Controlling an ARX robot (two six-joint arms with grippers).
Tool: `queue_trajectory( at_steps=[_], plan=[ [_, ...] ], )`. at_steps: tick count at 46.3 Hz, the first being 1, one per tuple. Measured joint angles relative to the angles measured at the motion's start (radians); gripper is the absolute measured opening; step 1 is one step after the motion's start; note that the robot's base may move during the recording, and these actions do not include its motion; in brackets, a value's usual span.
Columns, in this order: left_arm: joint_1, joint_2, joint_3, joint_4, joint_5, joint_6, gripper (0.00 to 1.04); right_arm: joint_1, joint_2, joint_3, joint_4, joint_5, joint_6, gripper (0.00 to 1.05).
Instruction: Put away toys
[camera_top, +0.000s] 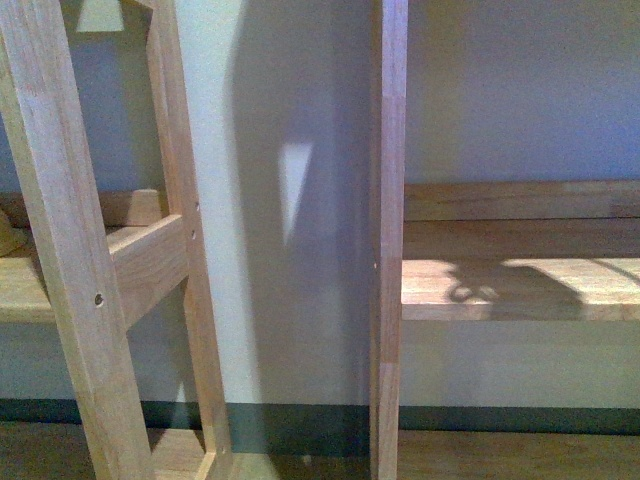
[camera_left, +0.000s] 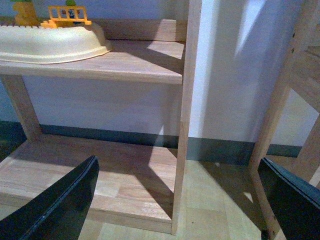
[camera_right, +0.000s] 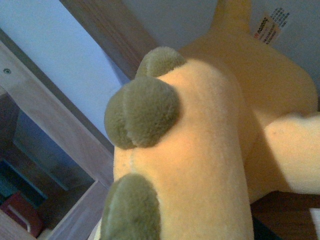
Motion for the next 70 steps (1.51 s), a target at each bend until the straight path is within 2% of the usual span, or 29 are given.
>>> queue_trajectory(
  at_steps=[5,21,36,44,53,63,70],
  plan=[
    [0.0,0.0,0.0,0.0,0.0,0.0,0.99,-0.006,0.0,-0.001,0.005,0.0,0.0,0.45],
    [0.0,0.0,0.0,0.0,0.0,0.0,0.99,-0.024,-0.032,-0.03,0.018,0.017,-0.003,1.05],
    [0.0,0.0,0.0,0.0,0.0,0.0,0.99,-0.031,-0.146,-0.112,0.048,0.03,-0.029,1.04],
    [0.0,0.0,0.0,0.0,0.0,0.0,0.99,-0.029,-0.219,-0.184,0.072,0.064,-0.055,1.04],
    [0.0,0.0,0.0,0.0,0.0,0.0,0.99,-0.028,-0.32,-0.32,0.125,0.145,-0.124,1.04],
    [0.0,0.0,0.0,0.0,0.0,0.0,0.99,-0.01,-0.542,-0.609,0.188,0.302,-0.352,1.04],
    [0.0,0.0,0.0,0.0,0.0,0.0,0.99,0.029,-0.706,-0.831,0.259,0.347,-0.513,1.04]
  ],
)
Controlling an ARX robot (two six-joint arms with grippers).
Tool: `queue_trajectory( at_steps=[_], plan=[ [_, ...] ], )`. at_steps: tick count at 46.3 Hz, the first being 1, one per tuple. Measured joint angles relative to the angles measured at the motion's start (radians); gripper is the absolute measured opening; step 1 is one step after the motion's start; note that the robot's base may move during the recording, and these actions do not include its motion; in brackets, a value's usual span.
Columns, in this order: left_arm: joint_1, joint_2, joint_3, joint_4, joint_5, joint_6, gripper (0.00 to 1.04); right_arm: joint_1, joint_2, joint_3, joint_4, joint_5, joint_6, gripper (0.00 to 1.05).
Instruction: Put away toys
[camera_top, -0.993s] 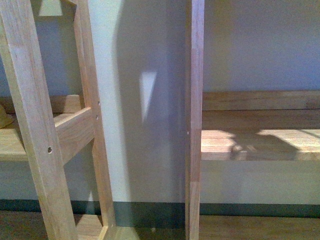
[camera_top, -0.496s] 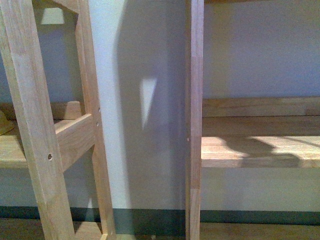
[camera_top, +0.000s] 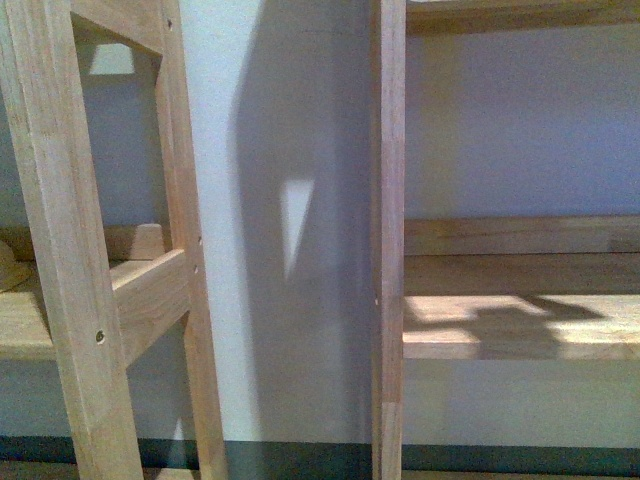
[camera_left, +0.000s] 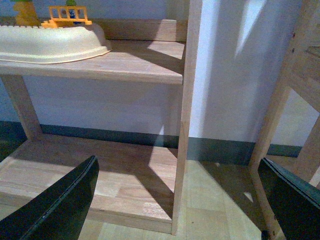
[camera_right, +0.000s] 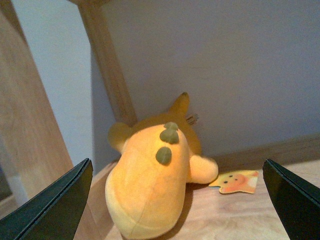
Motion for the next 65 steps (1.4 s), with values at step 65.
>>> queue_trajectory(
  at_steps=[65],
  plan=[
    [0.0,0.0,0.0,0.0,0.0,0.0,0.99,0.243,-0.979,-1.125,-0.275,0.244,-0.266,0.73]
  ],
)
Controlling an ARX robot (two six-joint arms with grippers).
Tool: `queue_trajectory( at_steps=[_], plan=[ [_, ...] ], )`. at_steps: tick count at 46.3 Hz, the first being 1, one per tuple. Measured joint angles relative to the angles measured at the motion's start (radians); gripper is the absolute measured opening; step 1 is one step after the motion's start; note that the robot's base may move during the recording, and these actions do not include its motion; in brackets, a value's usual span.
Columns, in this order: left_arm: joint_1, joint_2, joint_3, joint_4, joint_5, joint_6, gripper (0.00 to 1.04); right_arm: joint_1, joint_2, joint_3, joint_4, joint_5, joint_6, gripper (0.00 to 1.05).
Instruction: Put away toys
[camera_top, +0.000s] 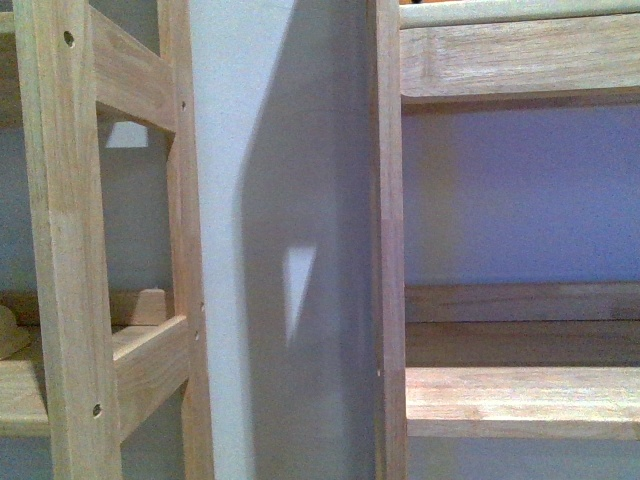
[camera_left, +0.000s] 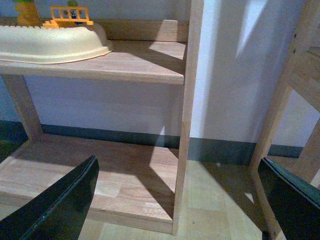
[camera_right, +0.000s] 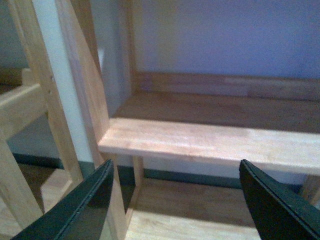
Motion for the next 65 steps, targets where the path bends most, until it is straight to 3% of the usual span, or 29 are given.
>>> queue_trajectory(
  at_steps=[16,19,22,65],
  plan=[
    [0.0,0.0,0.0,0.0,0.0,0.0,0.99,-0.192,-0.139,-0.213,0.057,-0.202,-0.004,0.17],
    [0.0,0.0,0.0,0.0,0.0,0.0,0.99,-0.277,-0.158,-0.242,0.064,-0.29,-0.004,0.19],
    [0.0,0.0,0.0,0.0,0.0,0.0,0.99,-0.32,-0.179,-0.272,0.077,-0.297,-0.004,0.18],
    [0.0,0.0,0.0,0.0,0.0,0.0,0.99,-0.327,-0.301,-0.434,0.121,-0.307,-0.004,0.18]
  ],
)
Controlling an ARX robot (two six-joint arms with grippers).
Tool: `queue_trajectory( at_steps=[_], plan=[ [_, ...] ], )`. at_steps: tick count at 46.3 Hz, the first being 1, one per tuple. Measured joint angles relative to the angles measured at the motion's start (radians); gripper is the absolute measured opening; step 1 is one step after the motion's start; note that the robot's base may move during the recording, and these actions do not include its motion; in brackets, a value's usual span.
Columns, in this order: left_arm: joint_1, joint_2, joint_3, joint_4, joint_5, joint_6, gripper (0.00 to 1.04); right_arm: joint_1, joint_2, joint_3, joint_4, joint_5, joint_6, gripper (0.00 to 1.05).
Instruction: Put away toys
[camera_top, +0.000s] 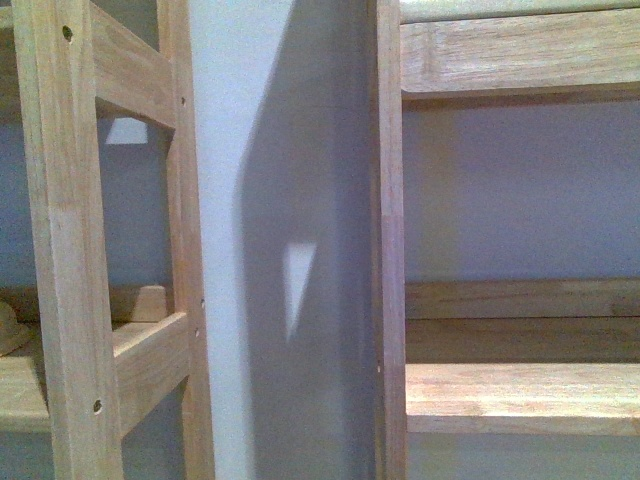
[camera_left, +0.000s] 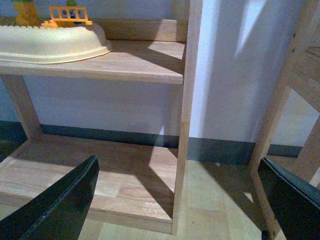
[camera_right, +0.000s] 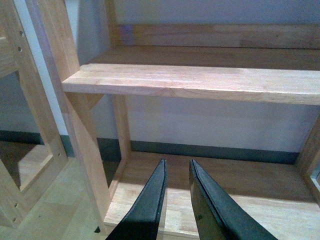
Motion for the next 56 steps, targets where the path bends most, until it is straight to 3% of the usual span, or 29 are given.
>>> queue_trajectory(
  at_steps=[17,27,38,56],
  plan=[
    [0.0,0.0,0.0,0.0,0.0,0.0,0.99,-0.001,-0.031,-0.026,0.002,-0.001,0.0,0.18],
    [0.0,0.0,0.0,0.0,0.0,0.0,0.99,-0.001,-0.031,-0.026,0.002,-0.001,-0.001,0.55],
    [0.0,0.0,0.0,0.0,0.0,0.0,0.99,-0.001,-0.031,-0.026,0.002,-0.001,-0.001,1.04],
    [0.0,0.0,0.0,0.0,0.0,0.0,0.99,-0.001,-0.031,-0.026,0.002,-0.001,-0.002,1.04]
  ],
)
